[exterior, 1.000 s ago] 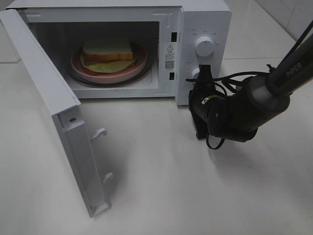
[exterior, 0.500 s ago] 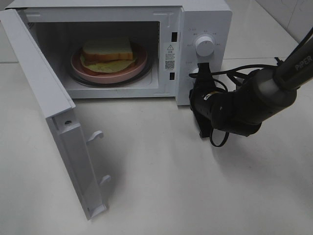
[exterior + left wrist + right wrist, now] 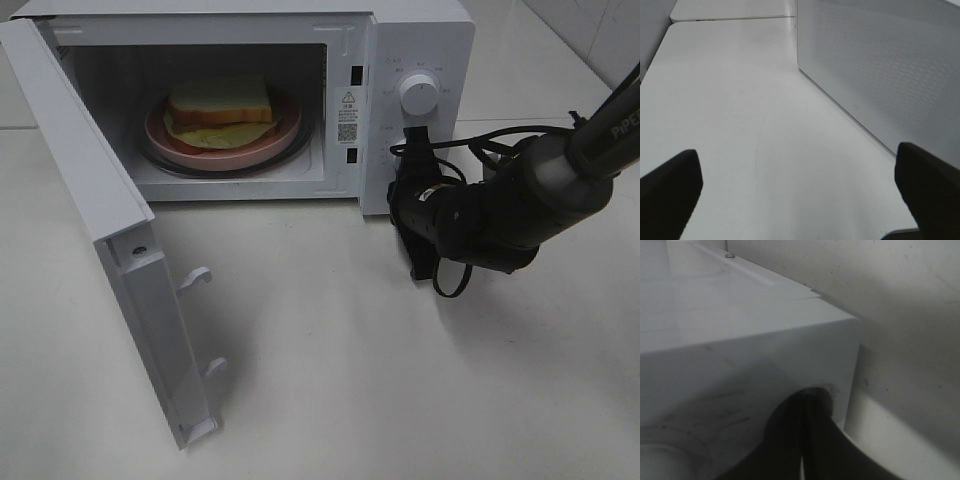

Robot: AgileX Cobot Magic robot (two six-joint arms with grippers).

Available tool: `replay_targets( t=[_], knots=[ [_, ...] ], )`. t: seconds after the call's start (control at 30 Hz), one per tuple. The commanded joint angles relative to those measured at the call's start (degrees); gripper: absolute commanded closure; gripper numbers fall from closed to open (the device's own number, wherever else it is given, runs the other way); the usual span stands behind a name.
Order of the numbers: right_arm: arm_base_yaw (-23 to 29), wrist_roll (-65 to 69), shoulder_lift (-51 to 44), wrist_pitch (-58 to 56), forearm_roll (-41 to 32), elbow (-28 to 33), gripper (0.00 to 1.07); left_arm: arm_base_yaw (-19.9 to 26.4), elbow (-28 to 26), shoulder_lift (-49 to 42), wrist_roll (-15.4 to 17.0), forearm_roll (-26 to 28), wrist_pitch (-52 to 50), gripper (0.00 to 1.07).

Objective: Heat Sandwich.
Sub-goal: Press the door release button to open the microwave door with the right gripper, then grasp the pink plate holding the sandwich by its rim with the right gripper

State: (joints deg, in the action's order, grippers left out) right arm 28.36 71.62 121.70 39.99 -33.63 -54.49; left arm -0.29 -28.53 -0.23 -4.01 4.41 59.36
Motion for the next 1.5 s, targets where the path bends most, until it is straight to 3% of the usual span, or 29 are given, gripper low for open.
replay_targets(
  t=[0.03,0.17,0.37,0.53,0.73,0.9,1.5],
  knots=[
    [-1.0,-1.4,-2.6,6.8,3.1,-2.2,1.07,0.1,0.2,-1.3,0.0,0.2,-0.3,0.06],
    [-1.0,-1.4,-5.0,3.2,3.2,0.8,1.06,0.1,0.2,-1.3,0.0,0.2,-0.3,0.06],
    [-1.0,-0.5,-8.4,-5.5,10.8,4.5,1.06,0.1,0.2,-1.3,0.0,0.2,-0.3,0.06],
    [-1.0,-4.5,-11.2,-9.7,10.8,6.6,1.06,0.1,0.2,-1.3,0.0,0.2,-0.3,0.06],
    [-1.0,-14.0,-15.8,-15.7,10.9,8.8,1.05,0.1,0.2,-1.3,0.0,0.2,-0.3,0.06],
    [-1.0,-27.7,-19.8,-27.7,11.1,9.1,1.04,0.1,0.2,-1.3,0.0,0.2,-0.3,0.06],
    [-1.0,-67.3,-26.1,-53.1,11.1,9.1,0.99,0.1,0.2,-1.3,0.0,0.2,-0.3,0.06]
  ],
)
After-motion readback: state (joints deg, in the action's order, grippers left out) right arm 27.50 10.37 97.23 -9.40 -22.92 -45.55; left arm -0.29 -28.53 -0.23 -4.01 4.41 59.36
